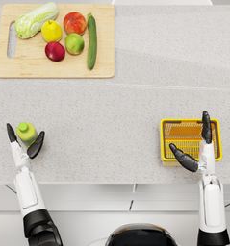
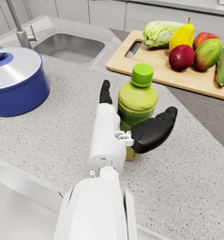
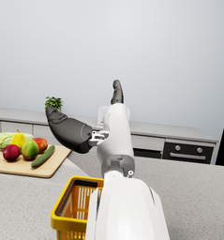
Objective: Pick up the green tea and place it into the yellow basket
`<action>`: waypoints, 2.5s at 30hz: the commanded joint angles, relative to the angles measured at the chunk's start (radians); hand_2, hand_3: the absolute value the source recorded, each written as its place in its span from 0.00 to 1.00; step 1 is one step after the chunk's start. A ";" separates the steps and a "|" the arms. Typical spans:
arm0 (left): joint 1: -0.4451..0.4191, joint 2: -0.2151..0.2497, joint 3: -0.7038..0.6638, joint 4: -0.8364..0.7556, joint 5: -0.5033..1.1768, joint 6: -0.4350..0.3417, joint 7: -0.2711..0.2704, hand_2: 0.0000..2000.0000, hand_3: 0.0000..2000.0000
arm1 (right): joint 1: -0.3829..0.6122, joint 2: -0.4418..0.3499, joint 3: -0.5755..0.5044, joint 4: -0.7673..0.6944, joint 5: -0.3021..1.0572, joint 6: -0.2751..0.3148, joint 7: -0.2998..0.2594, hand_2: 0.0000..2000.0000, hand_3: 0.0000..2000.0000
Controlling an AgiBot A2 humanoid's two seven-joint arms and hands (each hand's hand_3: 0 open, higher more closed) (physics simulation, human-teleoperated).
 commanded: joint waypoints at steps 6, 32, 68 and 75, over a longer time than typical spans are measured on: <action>0.179 -0.012 -0.003 0.299 -0.001 -0.011 0.000 1.00 0.33 | 0.024 -0.016 0.024 -0.017 0.000 0.000 0.000 0.00 0.00; 0.116 0.154 0.743 -0.817 0.001 -0.062 -0.005 1.00 1.00 | 0.222 -0.207 0.388 -0.213 0.240 0.000 0.000 0.00 0.00; -0.039 0.081 0.158 -0.776 0.000 0.000 0.000 0.00 0.00 | 0.204 -0.216 -0.173 -0.320 0.247 0.157 -0.294 1.00 1.00; 0.031 0.093 0.209 -0.762 0.000 0.000 0.000 0.00 0.00 | 0.219 -0.208 -0.126 -0.222 0.247 0.039 -0.154 0.00 0.02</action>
